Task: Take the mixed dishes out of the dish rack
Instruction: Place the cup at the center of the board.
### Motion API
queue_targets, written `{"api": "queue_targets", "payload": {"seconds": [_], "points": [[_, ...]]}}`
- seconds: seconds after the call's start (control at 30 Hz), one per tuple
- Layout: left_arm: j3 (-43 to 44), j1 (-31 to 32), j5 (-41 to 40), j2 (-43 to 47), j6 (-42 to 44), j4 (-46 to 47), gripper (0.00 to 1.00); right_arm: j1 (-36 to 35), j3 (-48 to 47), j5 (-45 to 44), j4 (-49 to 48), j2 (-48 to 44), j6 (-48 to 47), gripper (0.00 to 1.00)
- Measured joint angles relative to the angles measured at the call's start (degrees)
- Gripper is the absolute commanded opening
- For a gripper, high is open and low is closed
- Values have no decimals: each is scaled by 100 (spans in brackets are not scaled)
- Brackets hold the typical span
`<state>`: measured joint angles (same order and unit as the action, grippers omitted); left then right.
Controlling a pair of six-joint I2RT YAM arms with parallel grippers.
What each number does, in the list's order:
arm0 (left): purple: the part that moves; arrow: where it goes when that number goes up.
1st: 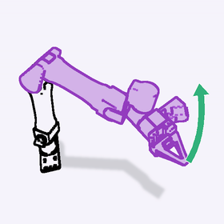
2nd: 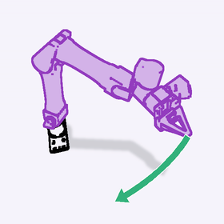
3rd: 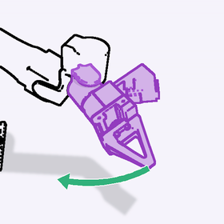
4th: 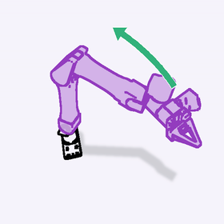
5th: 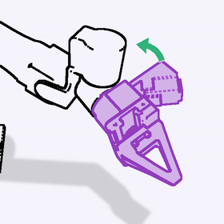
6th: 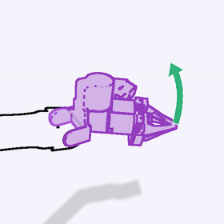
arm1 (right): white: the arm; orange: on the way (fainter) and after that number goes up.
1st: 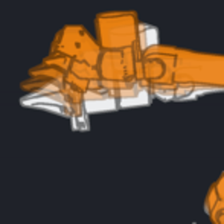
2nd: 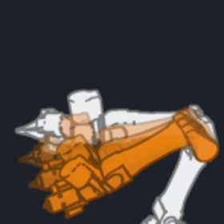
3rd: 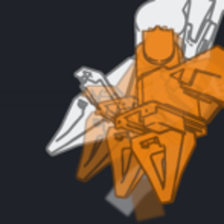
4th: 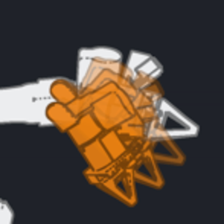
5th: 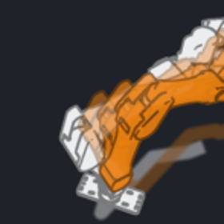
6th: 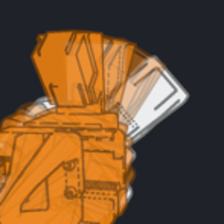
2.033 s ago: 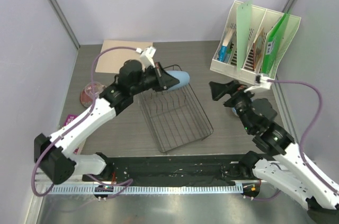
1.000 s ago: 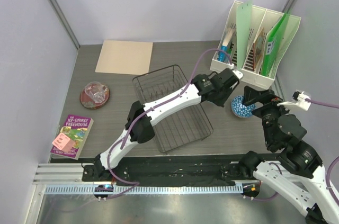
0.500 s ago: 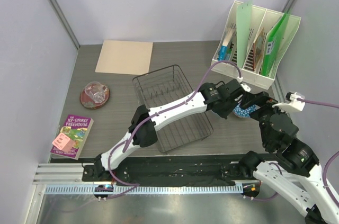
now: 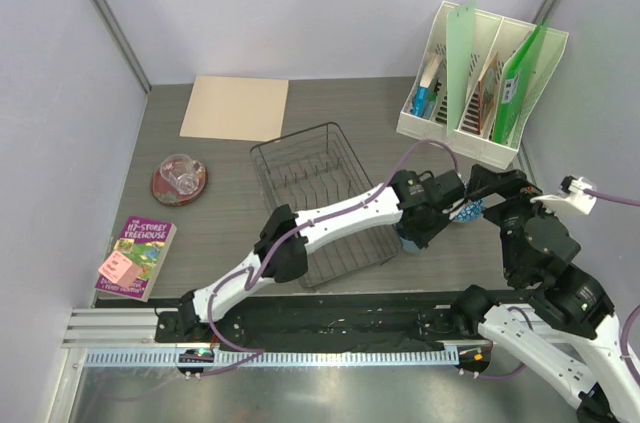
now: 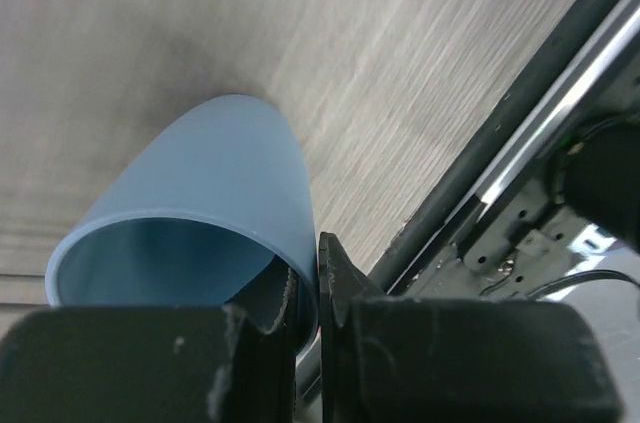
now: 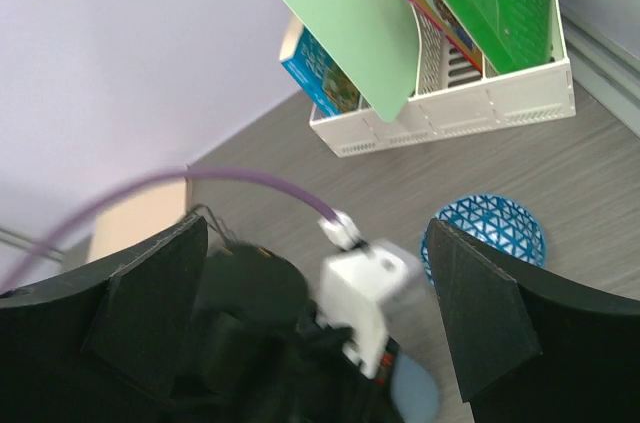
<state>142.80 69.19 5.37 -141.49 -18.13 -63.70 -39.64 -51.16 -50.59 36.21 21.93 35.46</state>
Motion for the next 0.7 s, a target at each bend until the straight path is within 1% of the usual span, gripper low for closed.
{"api": "queue_targets", "payload": {"seconds": [0.2,0.23,0.27,0.3,0.37,0.4,0.47,0.5,0.57,0.7], "points": [[55,291,-345,-201,105,-127,0,-2,-184,-81,-214,-146,7,96],[57,321,-393,-203,111,-136,4,-2,-186,-81,-223,-149,7,96],[57,341,-435,-203,122,-140,11,-2,-186,-76,-225,-146,7,96],[57,348,-452,-203,125,-142,29,-2,-186,-74,-225,-146,7,96],[57,343,-520,-203,149,-140,41,-2,-186,-74,-227,-146,7,96],[52,343,-549,-205,149,-153,51,-2,-186,-72,-227,-146,7,96],[-20,343,-654,-214,149,-160,59,-2,-186,-74,-229,-146,7,96],[-52,343,-695,-214,157,-160,66,-2,-186,-74,-229,-146,7,96],[-131,341,-807,-214,170,-120,72,-2,-186,-72,-229,-146,4,96],[-162,341,-992,-212,181,-72,77,-2,-186,-72,-229,-146,7,96]]}}
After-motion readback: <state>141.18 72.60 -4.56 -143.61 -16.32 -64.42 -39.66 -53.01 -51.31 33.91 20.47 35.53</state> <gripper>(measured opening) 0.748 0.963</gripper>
